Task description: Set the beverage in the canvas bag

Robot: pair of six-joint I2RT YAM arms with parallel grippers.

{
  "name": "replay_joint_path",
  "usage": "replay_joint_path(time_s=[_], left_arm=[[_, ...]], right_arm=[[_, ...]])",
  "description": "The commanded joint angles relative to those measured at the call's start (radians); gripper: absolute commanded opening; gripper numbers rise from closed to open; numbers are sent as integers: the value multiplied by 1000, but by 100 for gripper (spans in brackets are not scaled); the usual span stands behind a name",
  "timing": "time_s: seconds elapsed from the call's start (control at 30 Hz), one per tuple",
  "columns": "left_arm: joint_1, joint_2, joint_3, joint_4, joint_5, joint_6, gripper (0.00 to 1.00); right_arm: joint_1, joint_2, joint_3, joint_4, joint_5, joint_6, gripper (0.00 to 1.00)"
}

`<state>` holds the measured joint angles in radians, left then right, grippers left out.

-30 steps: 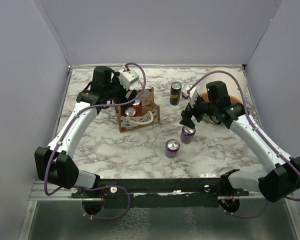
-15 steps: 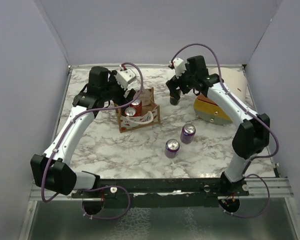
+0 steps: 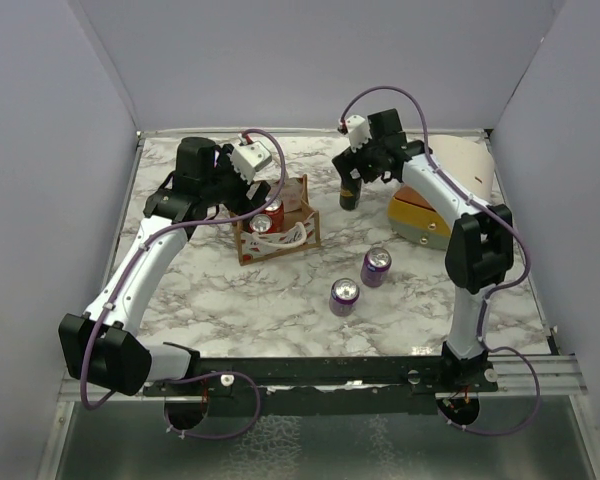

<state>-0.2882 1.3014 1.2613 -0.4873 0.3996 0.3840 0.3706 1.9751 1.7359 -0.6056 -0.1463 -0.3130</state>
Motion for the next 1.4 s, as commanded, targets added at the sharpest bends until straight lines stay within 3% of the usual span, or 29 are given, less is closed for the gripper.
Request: replay_joint_path(time_s=[0.0,0.27,0.5,0.9,1.2,1.37], left_arm=[[6,-22,-1,8,9,9,82],[5,-23,-3,1,14,16,82],[6,-31,-3,-15,25,29,82],[15,-51,17,-164,216,145,82],[41,-76,20,-375,374,324,82],[41,-87,-42,-413,422,389,80]], right_arm=[[-9,61,76,-15,-55,21,99],[-14,124,153,-61,-124,33,85],[-15,96,149,-60,-131,21,56],[-15,-31,136,-52,-147,-34,29],[-13,-124,177,-83,-216,-21,16],[1,-190,209,-112,-354,-63,11]])
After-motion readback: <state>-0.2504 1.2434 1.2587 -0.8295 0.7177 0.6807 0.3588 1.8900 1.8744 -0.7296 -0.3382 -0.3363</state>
